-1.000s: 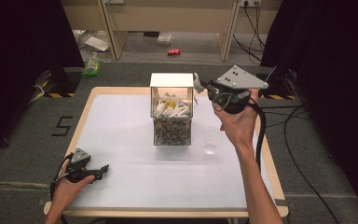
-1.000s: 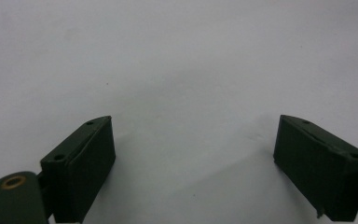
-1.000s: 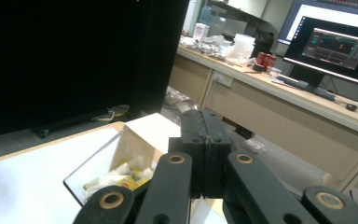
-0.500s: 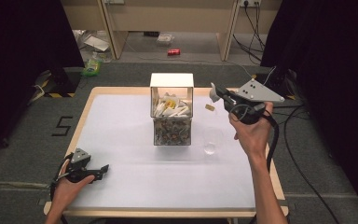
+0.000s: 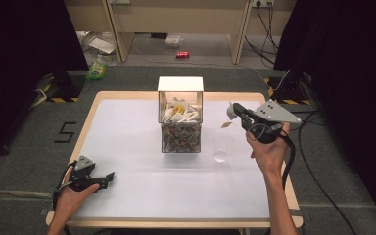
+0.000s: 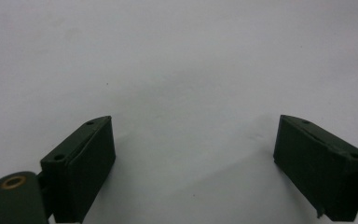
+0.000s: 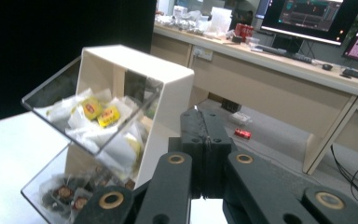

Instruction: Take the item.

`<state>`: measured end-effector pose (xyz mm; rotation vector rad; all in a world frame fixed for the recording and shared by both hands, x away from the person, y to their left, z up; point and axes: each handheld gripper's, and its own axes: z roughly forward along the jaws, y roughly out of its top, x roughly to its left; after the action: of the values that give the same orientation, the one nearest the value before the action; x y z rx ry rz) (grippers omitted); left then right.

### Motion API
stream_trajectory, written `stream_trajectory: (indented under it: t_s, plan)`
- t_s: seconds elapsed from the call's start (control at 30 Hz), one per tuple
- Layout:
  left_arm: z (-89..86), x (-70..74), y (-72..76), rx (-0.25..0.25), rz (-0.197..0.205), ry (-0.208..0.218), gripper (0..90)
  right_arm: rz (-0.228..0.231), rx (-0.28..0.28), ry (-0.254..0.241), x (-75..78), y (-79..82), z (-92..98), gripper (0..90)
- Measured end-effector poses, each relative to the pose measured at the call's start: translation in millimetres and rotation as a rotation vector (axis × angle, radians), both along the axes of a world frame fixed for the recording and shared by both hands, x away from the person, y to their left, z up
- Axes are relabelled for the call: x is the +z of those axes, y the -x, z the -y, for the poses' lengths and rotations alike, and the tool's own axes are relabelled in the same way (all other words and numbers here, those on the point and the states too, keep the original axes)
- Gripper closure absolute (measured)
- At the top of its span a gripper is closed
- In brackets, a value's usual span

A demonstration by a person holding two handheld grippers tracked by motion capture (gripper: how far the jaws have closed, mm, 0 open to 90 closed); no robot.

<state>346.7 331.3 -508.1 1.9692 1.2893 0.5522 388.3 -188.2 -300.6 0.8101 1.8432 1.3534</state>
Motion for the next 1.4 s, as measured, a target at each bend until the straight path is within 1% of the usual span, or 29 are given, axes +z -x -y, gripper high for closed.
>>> stream_trajectory:
  t_s: [0.07, 0.1, 0.13, 0.17, 0.33, 0.4, 0.47, 0.7, 0.97, 1.17, 1.2, 1.4]
  plan:
    - [-0.1, 0.0, 0.0, 0.0, 0.0, 0.0, 11.7, -0.001, -0.002, 0.003, -2.2, 0.2, 0.5, 90.0]
    - [0.0, 0.0, 0.0, 0.0, 0.0, 0.0, 11.7, -0.001, -0.008, 0.001, -8.3, 0.6, 2.0, 90.0]
    - [0.0, 0.0, 0.0, 0.0, 0.0, 0.0, 11.7, -0.004, -0.008, -0.002, -10.9, 0.6, 2.7, 90.0]
    - [0.0, 0.0, 0.0, 0.0, 0.0, 0.0, 11.7, -0.004, -0.008, -0.002, -10.9, 0.6, 2.7, 90.0]
    - [0.0, 0.0, 0.0, 0.0, 0.0, 0.0, 11.7, -0.015, -0.021, -0.004, -24.2, 0.6, 4.6, 90.0]
    - [0.0, 0.0, 0.0, 0.0, 0.0, 0.0, 11.7, -0.013, -0.025, -0.006, -27.5, 1.1, 5.2, 90.0]
    - [0.0, 0.0, 0.0, 0.0, 0.0, 0.0, 11.7, -0.018, -0.026, 0.001, -29.4, 0.3, 5.5, 90.0]
    - [-0.2, 0.0, 0.0, 0.0, 0.0, 0.002, 11.8, -0.023, -0.028, -0.001, -32.9, -0.1, 5.2, 90.0]
    - [-0.4, 0.0, 0.0, 0.0, 0.0, 0.004, 11.8, -0.056, -0.034, 0.011, -48.2, -3.3, 7.7, 90.0]
    - [-0.2, 0.0, 0.1, 0.001, 0.0, 0.003, 11.8, -0.073, -0.028, 0.015, -54.6, -4.0, 6.5, 90.0]
    - [-0.3, 0.0, 0.0, 0.001, 0.0, 0.003, 11.8, -0.079, -0.026, 0.023, -57.1, -4.2, 5.6, 90.0]
    - [-0.6, 0.1, 0.0, -0.002, -0.001, 0.002, 11.9, -0.095, -0.021, 0.031, -63.1, -4.9, 3.9, 90.0]
